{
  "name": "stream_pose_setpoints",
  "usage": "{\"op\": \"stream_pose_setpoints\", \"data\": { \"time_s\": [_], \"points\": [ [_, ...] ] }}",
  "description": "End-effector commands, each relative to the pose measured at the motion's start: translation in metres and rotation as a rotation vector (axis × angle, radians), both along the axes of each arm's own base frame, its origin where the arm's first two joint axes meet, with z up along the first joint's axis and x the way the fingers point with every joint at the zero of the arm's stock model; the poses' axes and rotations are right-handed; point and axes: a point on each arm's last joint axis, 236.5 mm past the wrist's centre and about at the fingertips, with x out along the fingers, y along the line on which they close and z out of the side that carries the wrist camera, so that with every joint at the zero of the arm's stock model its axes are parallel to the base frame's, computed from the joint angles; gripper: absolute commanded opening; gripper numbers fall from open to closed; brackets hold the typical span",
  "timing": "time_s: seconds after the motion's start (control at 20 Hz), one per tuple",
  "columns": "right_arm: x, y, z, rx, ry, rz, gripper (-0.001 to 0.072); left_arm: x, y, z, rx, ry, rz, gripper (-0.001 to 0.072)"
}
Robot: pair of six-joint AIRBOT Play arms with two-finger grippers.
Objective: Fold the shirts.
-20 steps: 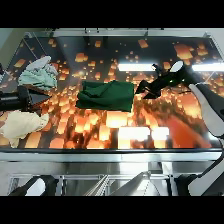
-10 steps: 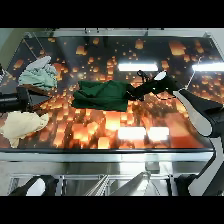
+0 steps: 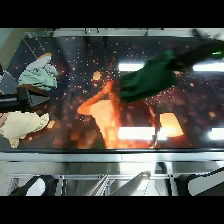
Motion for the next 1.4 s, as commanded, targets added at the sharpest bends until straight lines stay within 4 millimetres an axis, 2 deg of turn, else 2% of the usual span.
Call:
{"op": "stream_pose_setpoints", "data": {
  "time_s": [0.0,0.1,0.15,0.2,0.3,0.4,0.55,0.65,0.75,0.85,0.95,1.0,1.05,1.1,1.25,1.35],
  "points": [
    [-0.085,-0.164,-0.025,-0.175,0.324,-0.385,0.0023,0.0,0.0,0.0,0.0,0.0,0.0,0.0028],
    [-0.147,-0.231,-0.042,-0.395,0.504,-0.485,0.0022,0.0,0.0,0.0,0.0,-0.001,0.001,0.0028],
    [-0.169,-0.255,-0.043,-0.479,0.544,-0.527,0.0022,0.0,0.0,0.0,0.0,0.0,0.001,0.0028],
    [-0.183,-0.273,-0.044,-0.53,0.545,-0.568,0.0021,0.0,0.0,0.0,0.0,-0.001,0.002,0.0028],
    [-0.208,-0.289,-0.055,-0.527,0.532,-0.68,0.0021,0.002,0.002,0.0,0.004,-0.005,0.01,0.0028],
    [-0.255,-0.295,-0.083,-0.486,0.589,-0.804,0.0021,0.003,0.002,0.0,0.006,-0.007,0.014,0.0028],
    [-0.325,-0.283,-0.143,-0.424,0.652,-0.961,0.0021,0.006,0.004,-0.001,0.011,-0.013,0.028,0.0028],
    [-0.358,-0.265,-0.177,-0.384,0.661,-1.026,0.0022,0.007,0.004,-0.001,0.011,-0.013,0.029,0.0028],
    [-0.385,-0.248,-0.192,-0.359,0.689,-1.07,0.0022,0.007,0.004,-0.001,0.011,-0.013,0.029,0.0028],
    [-0.401,-0.242,-0.19,-0.358,0.682,-1.112,0.0022,0.006,0.004,-0.001,0.01,-0.012,0.025,0.0028],
    [-0.408,-0.251,-0.176,-0.381,0.633,-1.169,0.0033,0.004,0.003,-0.001,0.008,-0.009,0.02,0.0028],
    [-0.411,-0.254,-0.169,-0.387,0.615,-1.193,0.0098,0.004,0.003,-0.001,0.009,-0.01,0.019,0.0028],
    [-0.412,-0.255,-0.165,-0.391,0.606,-1.204,0.0368,0.004,0.003,-0.001,0.01,-0.013,0.018,0.0028],
    [-0.413,-0.253,-0.16,-0.391,0.602,-1.205,0.0718,0.004,0.003,-0.001,0.01,-0.013,0.018,0.0028],
    [-0.403,-0.257,-0.136,-0.417,0.527,-1.139,0.0707,0.005,0.003,0.0,0.009,-0.015,0.019,0.0028],
    [-0.384,-0.265,-0.11,-0.409,0.432,-1.142,0.0706,0.006,0.003,0.0,0.009,-0.017,0.022,0.0028]
  ]
}}
